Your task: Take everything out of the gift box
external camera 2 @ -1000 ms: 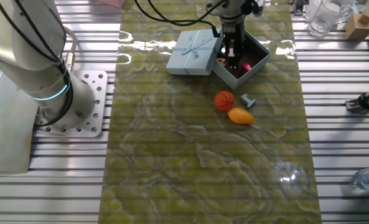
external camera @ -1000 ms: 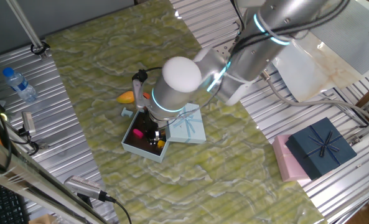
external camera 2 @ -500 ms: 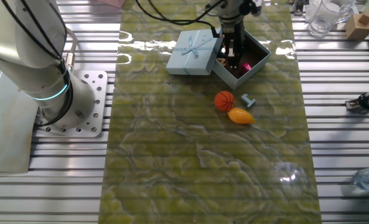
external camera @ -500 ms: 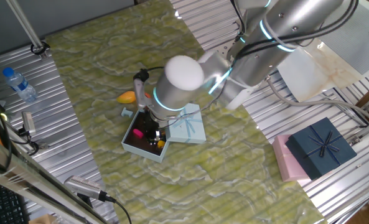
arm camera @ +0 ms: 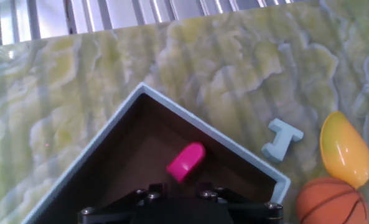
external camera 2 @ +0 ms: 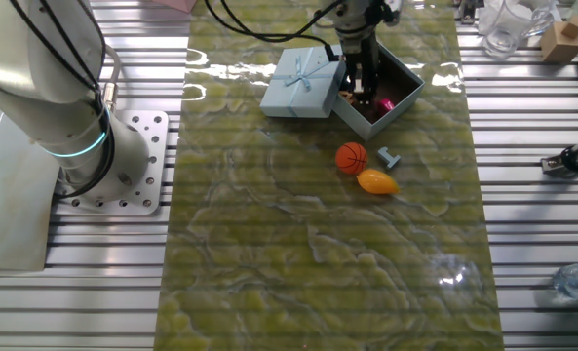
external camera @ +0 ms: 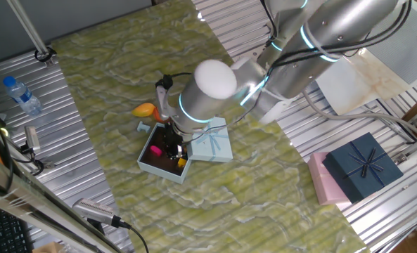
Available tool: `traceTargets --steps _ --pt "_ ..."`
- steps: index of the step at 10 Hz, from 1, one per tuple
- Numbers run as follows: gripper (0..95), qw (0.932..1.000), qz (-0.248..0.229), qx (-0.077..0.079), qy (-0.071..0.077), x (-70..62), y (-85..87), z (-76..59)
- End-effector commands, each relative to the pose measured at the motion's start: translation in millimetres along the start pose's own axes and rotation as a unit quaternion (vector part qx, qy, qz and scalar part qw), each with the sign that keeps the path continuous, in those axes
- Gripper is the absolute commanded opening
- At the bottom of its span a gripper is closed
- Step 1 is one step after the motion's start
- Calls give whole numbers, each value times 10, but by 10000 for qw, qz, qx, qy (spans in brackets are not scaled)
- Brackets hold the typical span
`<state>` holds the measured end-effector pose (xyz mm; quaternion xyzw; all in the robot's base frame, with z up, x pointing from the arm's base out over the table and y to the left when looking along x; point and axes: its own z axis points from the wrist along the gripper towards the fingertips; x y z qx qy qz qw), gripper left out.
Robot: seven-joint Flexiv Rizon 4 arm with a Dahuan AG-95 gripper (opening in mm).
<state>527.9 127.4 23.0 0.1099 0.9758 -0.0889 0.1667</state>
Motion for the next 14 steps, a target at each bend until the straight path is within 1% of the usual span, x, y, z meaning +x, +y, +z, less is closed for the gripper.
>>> traceTargets --steps 1,2,4,6,7,8,9,12,13,14 --pt "190 10000 -9 -7 31 11 -23 -15" --pt "190 10000 -45 21 -9 17 -62 3" --pt "190 10000 -64 60 -29 17 -59 -16" --pt "190 9999 -92 21 -127 17 -59 -16" --pt "380 9997 -106 23 -208 17 -59 -16" --pt "570 9992 -203 -9 -344 17 -59 -16" --pt "570 9990 -249 -20 -378 17 -59 -16" --pt "570 9988 -258 -49 -401 17 -59 -16" --pt "570 9988 -228 -37 -429 17 -59 -16" --pt "570 9985 -199 -47 -515 17 -59 -16"
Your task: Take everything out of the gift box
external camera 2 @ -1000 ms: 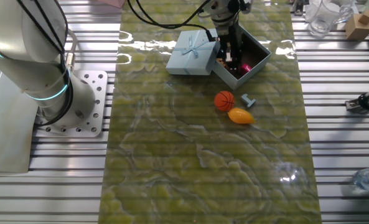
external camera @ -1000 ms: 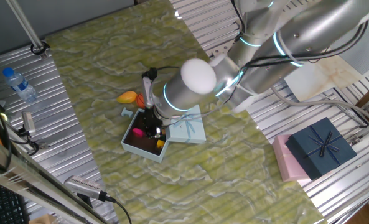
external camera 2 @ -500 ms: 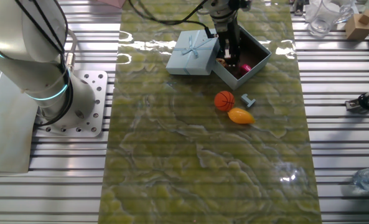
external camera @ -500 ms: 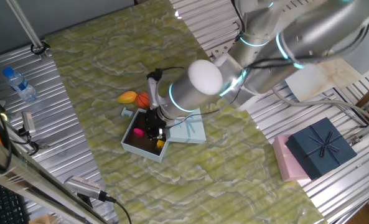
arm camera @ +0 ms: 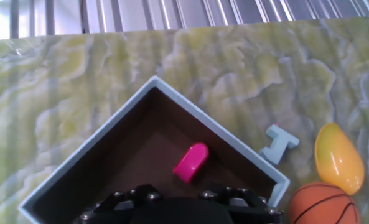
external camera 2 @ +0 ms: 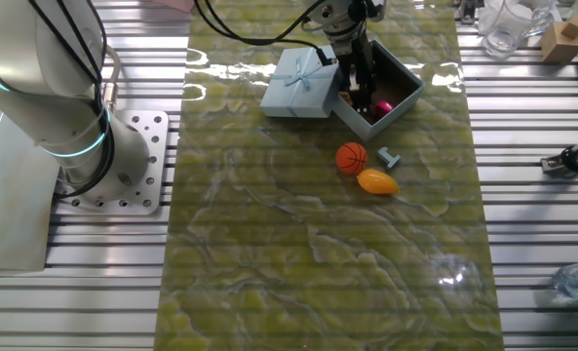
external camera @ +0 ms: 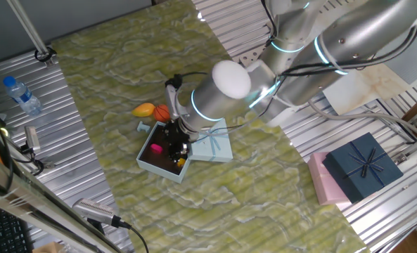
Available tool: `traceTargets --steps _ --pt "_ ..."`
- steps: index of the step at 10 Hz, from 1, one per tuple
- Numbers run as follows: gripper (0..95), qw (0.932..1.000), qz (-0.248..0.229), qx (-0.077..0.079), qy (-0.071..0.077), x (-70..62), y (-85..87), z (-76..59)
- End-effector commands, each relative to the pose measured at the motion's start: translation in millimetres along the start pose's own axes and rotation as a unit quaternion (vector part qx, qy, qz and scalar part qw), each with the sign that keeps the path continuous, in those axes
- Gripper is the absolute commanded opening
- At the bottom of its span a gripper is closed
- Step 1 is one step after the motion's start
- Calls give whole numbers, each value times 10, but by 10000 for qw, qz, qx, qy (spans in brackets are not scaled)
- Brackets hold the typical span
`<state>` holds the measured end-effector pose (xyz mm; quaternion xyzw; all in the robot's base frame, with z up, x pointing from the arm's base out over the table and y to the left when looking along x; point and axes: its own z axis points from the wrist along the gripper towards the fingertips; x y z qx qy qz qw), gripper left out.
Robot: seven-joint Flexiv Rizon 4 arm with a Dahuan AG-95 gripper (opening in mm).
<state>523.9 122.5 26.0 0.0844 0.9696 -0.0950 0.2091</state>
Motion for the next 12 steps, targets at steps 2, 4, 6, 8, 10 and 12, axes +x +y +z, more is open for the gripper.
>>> traceTargets --steps 2,4,6,8,10,12 --pt "380 9998 58 -25 -166 1 2 14" --pt "380 9998 88 -45 -182 1 2 14" --pt "380 9997 107 -97 -194 1 2 14" --pt "380 9996 106 -103 -243 1 2 14" --pt "380 9995 96 -81 -307 1 2 14" --pt "380 9992 64 -3 -398 1 2 14"
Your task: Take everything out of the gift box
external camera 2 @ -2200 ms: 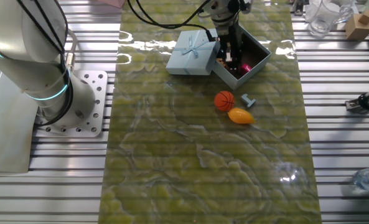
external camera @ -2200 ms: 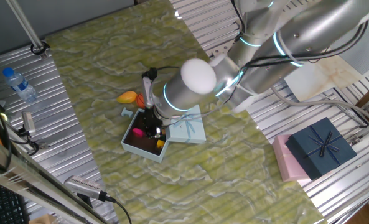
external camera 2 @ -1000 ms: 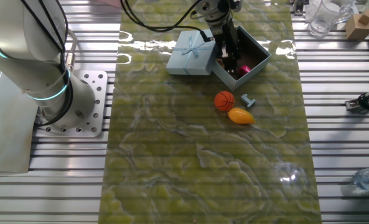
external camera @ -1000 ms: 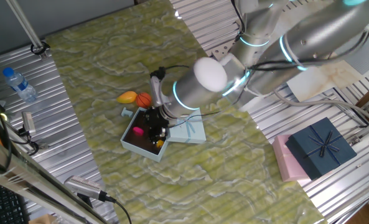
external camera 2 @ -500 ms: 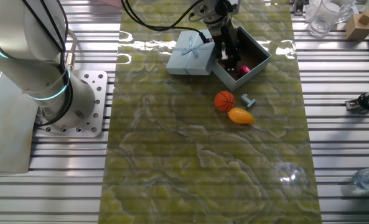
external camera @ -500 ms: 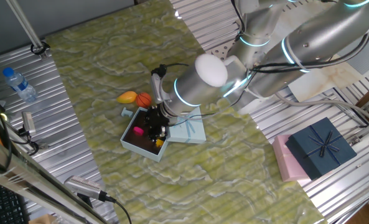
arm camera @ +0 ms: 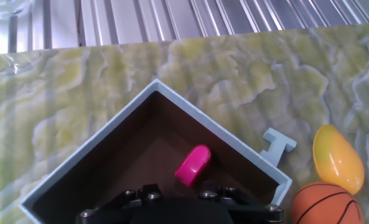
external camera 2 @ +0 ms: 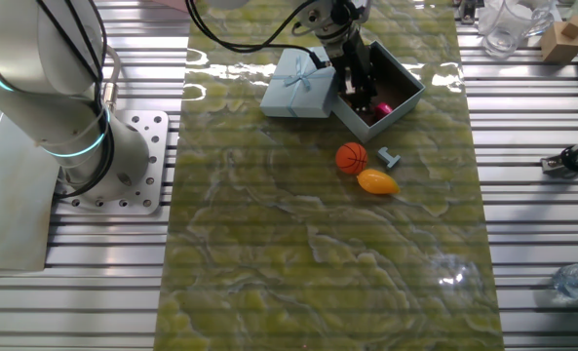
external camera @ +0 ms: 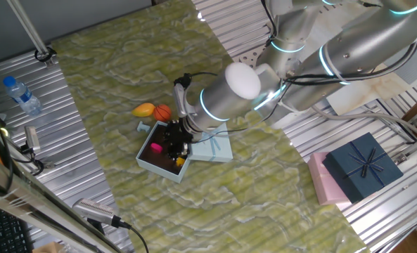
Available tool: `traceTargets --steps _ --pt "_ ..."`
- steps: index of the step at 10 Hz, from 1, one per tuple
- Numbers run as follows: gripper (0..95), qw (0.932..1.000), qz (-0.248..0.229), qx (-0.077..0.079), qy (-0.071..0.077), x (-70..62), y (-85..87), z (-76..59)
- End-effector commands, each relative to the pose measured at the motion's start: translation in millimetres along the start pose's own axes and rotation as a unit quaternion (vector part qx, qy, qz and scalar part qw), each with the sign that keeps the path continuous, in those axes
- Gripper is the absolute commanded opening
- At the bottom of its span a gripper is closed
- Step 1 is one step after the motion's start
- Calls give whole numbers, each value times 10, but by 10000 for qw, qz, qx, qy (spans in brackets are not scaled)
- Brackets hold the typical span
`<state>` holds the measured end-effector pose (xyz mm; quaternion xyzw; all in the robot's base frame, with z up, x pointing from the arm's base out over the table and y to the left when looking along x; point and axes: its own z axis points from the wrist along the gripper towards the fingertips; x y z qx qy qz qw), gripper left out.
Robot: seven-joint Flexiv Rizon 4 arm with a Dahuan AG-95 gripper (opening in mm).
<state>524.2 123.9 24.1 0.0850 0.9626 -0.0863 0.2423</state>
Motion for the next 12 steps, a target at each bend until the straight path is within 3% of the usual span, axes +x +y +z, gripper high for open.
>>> traceTargets --steps 1,5,6,7,9,12 --pt "380 9999 8 86 -112 -6 -15 -1" --pt "380 9997 47 81 -235 -6 -15 -1" --pt "380 9998 76 36 -198 -6 -15 -1" --pt "190 9998 65 57 -203 -6 -15 -1" --pt "190 9999 65 84 -104 -6 -15 -1" --pt "190 9998 13 124 -140 -7 -15 -7"
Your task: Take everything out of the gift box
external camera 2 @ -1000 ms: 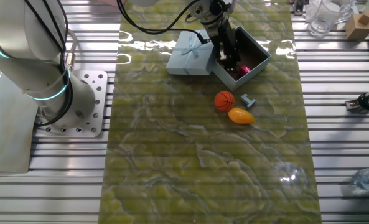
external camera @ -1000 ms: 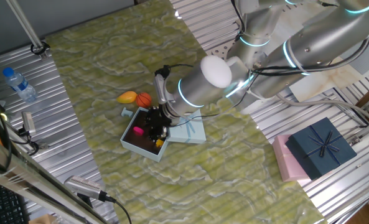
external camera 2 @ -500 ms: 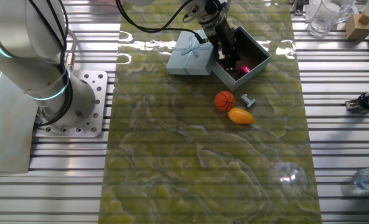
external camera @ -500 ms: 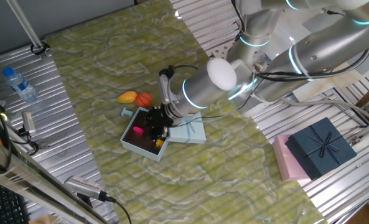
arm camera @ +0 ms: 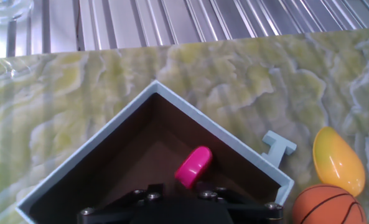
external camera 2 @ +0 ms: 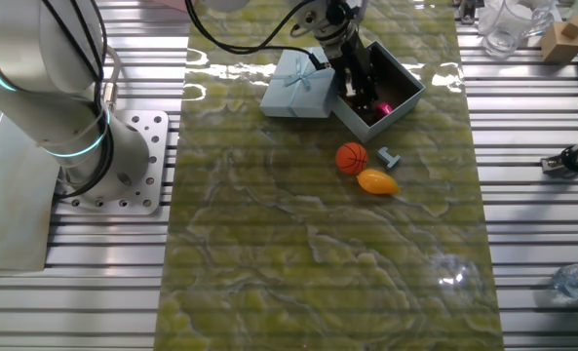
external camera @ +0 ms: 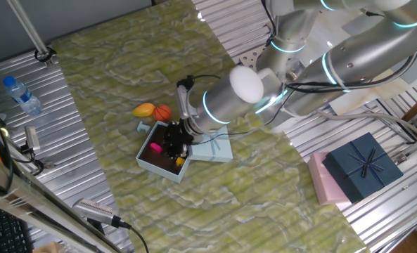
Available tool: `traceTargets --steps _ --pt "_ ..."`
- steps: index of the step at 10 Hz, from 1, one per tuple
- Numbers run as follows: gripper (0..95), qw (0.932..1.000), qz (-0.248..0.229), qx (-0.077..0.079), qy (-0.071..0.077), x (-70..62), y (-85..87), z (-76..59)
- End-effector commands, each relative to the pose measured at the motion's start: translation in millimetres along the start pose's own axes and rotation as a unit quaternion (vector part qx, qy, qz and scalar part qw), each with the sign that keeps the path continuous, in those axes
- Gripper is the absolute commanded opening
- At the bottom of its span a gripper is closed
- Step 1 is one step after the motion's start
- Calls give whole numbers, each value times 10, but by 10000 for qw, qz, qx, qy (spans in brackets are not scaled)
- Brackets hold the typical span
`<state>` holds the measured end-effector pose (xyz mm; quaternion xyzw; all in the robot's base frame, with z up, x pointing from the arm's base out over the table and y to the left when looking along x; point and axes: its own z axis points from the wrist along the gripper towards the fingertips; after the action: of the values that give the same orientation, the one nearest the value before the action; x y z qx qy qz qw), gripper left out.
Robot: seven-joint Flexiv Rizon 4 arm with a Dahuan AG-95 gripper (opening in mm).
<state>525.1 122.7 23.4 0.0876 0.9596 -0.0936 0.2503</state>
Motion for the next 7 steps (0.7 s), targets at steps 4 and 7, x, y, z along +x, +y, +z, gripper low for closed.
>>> traceTargets --steps 4,7 --pt "190 9995 -278 139 -43 -6 -11 -69" --pt "380 9982 -569 190 -87 -11 -4 -125"
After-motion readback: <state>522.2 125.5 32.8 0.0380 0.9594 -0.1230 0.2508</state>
